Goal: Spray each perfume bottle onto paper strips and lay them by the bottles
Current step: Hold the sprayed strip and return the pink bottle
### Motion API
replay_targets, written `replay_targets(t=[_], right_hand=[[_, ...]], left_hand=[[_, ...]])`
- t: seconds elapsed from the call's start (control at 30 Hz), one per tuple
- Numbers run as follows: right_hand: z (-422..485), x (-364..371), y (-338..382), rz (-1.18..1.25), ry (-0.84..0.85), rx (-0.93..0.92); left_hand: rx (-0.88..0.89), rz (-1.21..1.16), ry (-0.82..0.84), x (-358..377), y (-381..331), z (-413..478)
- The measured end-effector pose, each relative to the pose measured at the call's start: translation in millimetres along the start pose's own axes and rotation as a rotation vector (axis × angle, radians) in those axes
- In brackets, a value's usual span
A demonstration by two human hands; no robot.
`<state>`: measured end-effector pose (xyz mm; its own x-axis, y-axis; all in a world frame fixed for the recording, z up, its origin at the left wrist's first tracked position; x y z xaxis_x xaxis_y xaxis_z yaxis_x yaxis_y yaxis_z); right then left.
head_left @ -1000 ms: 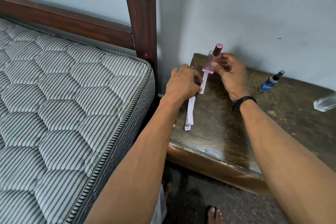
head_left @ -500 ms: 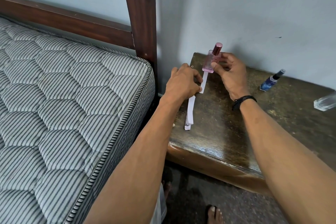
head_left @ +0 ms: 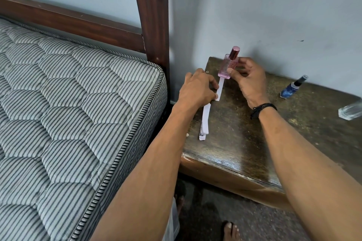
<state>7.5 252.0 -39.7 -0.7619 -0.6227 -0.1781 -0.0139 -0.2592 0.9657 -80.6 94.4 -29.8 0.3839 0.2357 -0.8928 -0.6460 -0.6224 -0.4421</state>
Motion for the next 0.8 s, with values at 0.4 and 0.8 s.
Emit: replay_targets(t=[0.4,0.8], right_hand=[[-5.2,-0.4,6.2,0.027,-0.018,0.024],[-35.4,-11.1,7.6,0.077,-0.078,0.16]], left_hand=[[-0.007,-0.021,0.007,1.0,4.6,7.3],[-0.082,-0.082,0.049,-3.6,7.8,4.9]])
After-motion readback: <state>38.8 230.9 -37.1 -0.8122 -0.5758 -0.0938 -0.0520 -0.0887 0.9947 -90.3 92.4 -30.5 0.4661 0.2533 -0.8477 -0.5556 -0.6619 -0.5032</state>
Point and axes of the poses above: each hand's wrist, its own z-axis towards the middle knuckle, its own x-axis out of the palm, y = z × x, the point moved 8 cm from there along z, towards the middle knuckle, and after that the axes turned 15 degrees about z, right-handed, at the moved point
